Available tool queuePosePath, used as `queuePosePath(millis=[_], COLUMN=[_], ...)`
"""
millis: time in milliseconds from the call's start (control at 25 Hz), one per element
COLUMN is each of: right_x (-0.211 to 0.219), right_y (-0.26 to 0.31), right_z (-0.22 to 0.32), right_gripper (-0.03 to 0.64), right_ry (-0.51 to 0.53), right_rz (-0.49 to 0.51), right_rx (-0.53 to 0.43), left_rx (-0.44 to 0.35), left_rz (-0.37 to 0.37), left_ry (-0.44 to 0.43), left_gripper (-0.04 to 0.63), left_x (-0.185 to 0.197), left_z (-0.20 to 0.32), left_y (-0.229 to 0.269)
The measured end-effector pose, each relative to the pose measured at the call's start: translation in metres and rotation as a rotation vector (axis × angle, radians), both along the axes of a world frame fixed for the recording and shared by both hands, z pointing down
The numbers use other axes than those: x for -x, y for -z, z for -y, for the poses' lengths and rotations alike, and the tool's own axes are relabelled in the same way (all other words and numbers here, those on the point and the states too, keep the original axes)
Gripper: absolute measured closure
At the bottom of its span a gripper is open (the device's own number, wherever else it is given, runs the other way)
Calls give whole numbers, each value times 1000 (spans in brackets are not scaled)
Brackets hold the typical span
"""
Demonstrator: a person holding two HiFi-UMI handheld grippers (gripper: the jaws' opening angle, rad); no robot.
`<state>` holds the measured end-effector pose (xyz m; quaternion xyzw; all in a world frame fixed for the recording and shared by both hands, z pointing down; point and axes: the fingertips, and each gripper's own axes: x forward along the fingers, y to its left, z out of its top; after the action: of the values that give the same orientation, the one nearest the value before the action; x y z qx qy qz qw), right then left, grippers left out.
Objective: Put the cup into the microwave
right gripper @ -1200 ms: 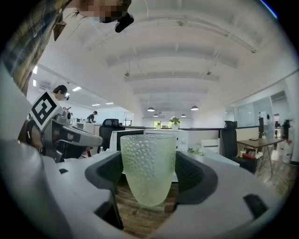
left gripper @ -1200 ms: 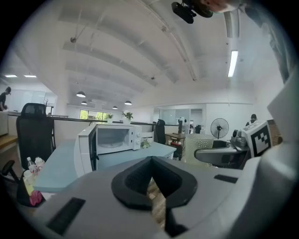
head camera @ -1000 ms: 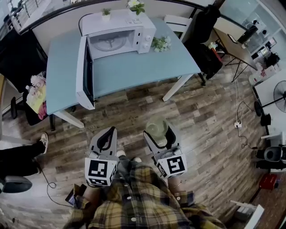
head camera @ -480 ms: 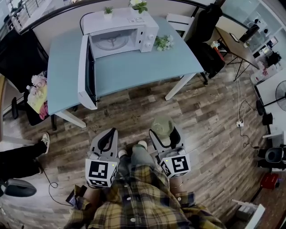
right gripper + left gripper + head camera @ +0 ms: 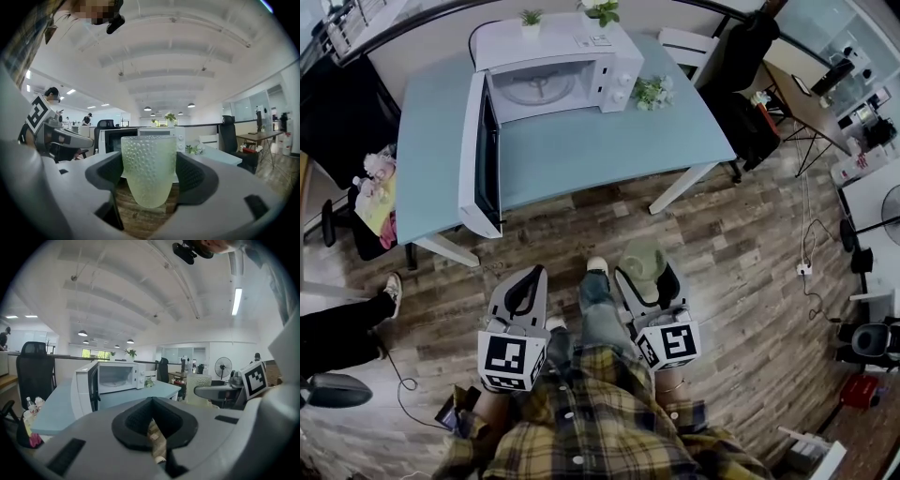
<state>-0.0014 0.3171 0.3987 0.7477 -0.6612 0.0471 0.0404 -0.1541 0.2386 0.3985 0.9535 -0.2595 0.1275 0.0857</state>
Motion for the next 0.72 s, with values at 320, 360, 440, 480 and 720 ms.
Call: queuePosePath(millis=[320, 360, 440, 480, 720], right_x=[-37, -43, -57, -64, -96], right_y=[-9, -8, -6, -5, 7], right_z=[75, 87, 109, 120, 175], right_gripper=[267, 267, 267, 267, 267], right_ry=[89, 102, 129, 142, 235], right_rz=[12, 14, 18, 19, 14], right_rx=[4, 2, 1, 1, -4], left_rx=[1, -2, -6, -7, -6], left_rz=[8, 9, 10, 10, 10], left_ry=[64, 74, 96, 108, 191], left_gripper=[606, 606, 606, 606, 606], left_x=[-39, -45, -58, -64, -97], left_z=[56, 65, 82, 90, 133], left_y=[-6, -5, -1, 1, 11])
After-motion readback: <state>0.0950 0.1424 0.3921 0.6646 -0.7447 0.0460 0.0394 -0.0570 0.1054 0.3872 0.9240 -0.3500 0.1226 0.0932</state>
